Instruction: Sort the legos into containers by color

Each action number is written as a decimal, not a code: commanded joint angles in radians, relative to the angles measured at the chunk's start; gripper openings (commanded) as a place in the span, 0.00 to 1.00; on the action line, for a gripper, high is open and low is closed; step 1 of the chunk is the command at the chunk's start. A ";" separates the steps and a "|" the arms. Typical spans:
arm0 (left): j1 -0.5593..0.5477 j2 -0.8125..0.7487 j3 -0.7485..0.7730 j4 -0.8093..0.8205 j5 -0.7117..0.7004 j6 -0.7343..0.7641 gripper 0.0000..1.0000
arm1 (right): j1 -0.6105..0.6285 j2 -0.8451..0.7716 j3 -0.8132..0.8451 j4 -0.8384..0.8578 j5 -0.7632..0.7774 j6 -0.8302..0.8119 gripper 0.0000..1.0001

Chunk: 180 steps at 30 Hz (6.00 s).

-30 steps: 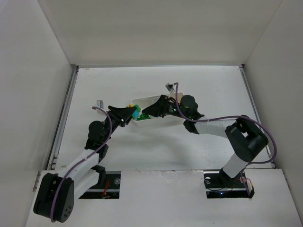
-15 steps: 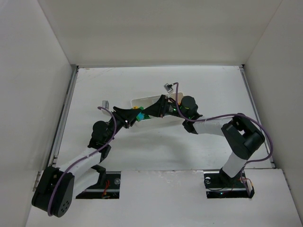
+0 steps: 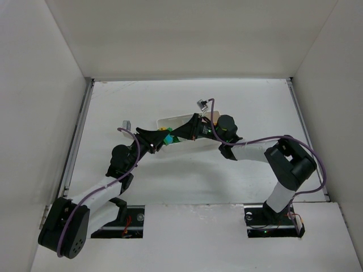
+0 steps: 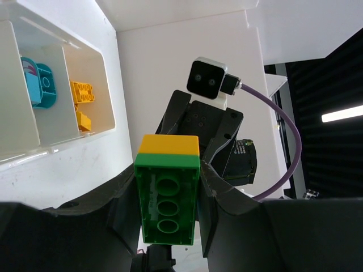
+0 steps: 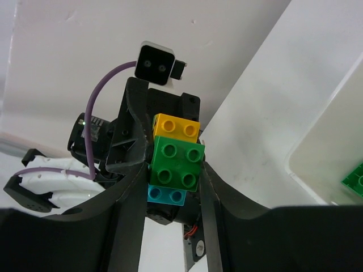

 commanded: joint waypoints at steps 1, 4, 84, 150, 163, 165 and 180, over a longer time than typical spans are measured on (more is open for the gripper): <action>-0.003 -0.006 -0.007 0.067 0.002 -0.001 0.29 | -0.004 0.006 0.002 0.097 0.007 -0.010 0.40; 0.006 -0.012 -0.005 0.059 0.002 0.001 0.36 | -0.004 0.006 0.002 0.090 0.015 -0.017 0.38; 0.150 -0.193 0.051 -0.343 0.029 0.266 0.14 | 0.156 0.015 0.226 -0.612 0.792 -0.606 0.53; 0.070 -0.069 -0.056 -0.024 0.037 0.090 0.18 | -0.056 -0.020 -0.078 0.158 0.044 0.019 0.34; 0.107 -0.079 -0.057 -0.047 0.074 0.104 0.18 | -0.130 -0.057 -0.110 0.117 0.080 0.002 0.35; 0.098 -0.078 -0.048 -0.053 0.074 0.108 0.18 | -0.153 -0.075 -0.118 0.043 0.129 -0.049 0.36; 0.006 -0.059 0.076 -0.291 0.072 0.318 0.17 | -0.002 -0.183 0.020 -0.594 0.800 -0.596 0.39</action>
